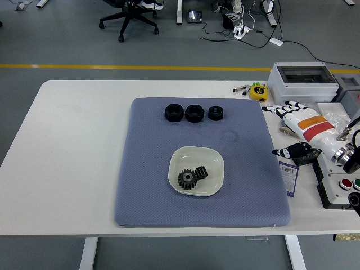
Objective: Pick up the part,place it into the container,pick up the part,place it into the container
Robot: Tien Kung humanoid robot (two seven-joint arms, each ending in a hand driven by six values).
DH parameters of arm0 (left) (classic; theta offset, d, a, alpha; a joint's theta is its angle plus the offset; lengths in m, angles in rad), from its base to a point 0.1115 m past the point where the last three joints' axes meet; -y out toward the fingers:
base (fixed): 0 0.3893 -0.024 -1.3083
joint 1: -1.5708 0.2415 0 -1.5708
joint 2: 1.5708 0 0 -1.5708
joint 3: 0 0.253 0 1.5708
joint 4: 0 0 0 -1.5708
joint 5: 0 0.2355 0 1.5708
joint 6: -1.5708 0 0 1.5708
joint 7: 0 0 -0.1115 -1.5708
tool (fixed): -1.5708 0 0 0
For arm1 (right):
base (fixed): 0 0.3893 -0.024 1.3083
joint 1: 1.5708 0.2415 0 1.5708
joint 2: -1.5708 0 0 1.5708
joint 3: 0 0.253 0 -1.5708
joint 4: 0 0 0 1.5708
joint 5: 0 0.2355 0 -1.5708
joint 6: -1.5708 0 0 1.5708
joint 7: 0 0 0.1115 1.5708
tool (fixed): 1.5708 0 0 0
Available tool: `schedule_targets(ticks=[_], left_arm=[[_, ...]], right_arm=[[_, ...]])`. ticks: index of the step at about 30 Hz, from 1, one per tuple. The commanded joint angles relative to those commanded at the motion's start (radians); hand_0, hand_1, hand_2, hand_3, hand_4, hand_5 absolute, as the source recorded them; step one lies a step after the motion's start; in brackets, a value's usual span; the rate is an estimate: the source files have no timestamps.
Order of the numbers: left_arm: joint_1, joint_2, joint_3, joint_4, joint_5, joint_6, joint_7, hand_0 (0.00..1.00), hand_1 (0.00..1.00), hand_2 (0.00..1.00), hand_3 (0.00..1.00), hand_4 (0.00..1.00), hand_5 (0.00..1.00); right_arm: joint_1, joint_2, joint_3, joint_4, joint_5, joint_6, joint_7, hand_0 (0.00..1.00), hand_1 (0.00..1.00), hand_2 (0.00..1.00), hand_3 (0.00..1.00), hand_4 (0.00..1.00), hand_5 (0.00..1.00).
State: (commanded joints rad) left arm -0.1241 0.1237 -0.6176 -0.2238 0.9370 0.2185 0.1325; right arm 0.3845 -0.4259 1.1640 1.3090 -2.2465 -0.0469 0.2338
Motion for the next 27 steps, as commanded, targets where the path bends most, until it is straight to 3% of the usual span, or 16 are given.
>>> schedule_targets(ticks=[3, 23, 27], left_arm=[[0.002, 0.002, -0.003, 0.000, 0.006, -0.001, 0.001, 0.679, 0.654, 0.639, 0.553, 0.616, 0.579], [-0.001, -0.004, 0.052, 0.001, -0.097, 0.012, -0.020, 0.680, 0.654, 0.638, 0.554, 0.616, 0.578], [-0.004, -0.006, 0.067, 0.002, -0.125, 0.017, -0.026, 0.680, 0.654, 0.638, 0.554, 0.616, 0.578]], right_arm=[[0.002, -0.004, 0.002, 0.003, -0.009, 0.014, 0.007, 0.978, 0.903, 0.926, 0.963, 0.974, 0.062], [0.054, -0.041, -0.027, 0.015, -0.010, 0.110, 0.024, 0.987, 0.911, 0.942, 0.982, 0.995, 0.073], [0.059, -0.043, -0.038, 0.007, 0.025, 0.104, 0.005, 0.987, 0.911, 0.942, 0.982, 0.995, 0.073]])
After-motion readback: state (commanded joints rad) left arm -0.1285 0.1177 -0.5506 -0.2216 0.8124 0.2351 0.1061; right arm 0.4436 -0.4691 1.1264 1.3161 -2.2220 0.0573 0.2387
